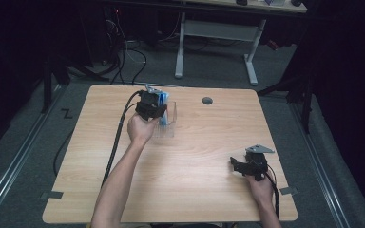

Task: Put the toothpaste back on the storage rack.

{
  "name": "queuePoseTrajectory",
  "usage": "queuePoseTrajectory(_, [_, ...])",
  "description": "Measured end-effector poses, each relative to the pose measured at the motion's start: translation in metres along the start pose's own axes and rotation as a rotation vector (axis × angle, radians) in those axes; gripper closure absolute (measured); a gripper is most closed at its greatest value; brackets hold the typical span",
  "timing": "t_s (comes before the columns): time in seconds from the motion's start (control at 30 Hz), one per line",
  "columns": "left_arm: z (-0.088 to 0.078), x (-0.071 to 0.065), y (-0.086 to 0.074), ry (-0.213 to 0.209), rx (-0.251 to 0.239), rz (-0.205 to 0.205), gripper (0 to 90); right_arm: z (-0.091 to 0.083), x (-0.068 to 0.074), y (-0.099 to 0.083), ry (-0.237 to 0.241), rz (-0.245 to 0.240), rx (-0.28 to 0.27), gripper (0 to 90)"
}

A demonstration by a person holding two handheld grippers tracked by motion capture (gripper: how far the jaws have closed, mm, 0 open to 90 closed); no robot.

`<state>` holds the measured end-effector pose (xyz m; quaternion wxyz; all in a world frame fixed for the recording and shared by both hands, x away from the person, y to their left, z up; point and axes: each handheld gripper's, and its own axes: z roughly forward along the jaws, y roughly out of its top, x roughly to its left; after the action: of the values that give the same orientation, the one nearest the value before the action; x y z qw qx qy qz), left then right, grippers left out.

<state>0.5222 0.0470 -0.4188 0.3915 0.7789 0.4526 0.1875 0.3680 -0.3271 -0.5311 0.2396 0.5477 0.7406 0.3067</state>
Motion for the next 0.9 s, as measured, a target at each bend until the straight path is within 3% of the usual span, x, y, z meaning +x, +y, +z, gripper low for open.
queuePoseTrajectory(0.47, [0.0, 0.002, -0.002, 0.122, 0.006, 0.019, 64.9, 0.0, 0.0, 0.0, 0.0, 0.0, 0.0, 23.9])
queuePoseTrajectory(0.77, [-0.002, 0.017, -0.008, 0.146, 0.018, -0.033, 61.1, 0.0, 0.0, 0.0, -0.001, 0.0, 0.0, 23.8])
queuePoseTrajectory(0.9, [-0.002, 0.016, -0.009, 0.148, 0.017, -0.025, 60.8, 0.0, 0.0, 0.0, -0.001, 0.0, 0.001, 23.9])
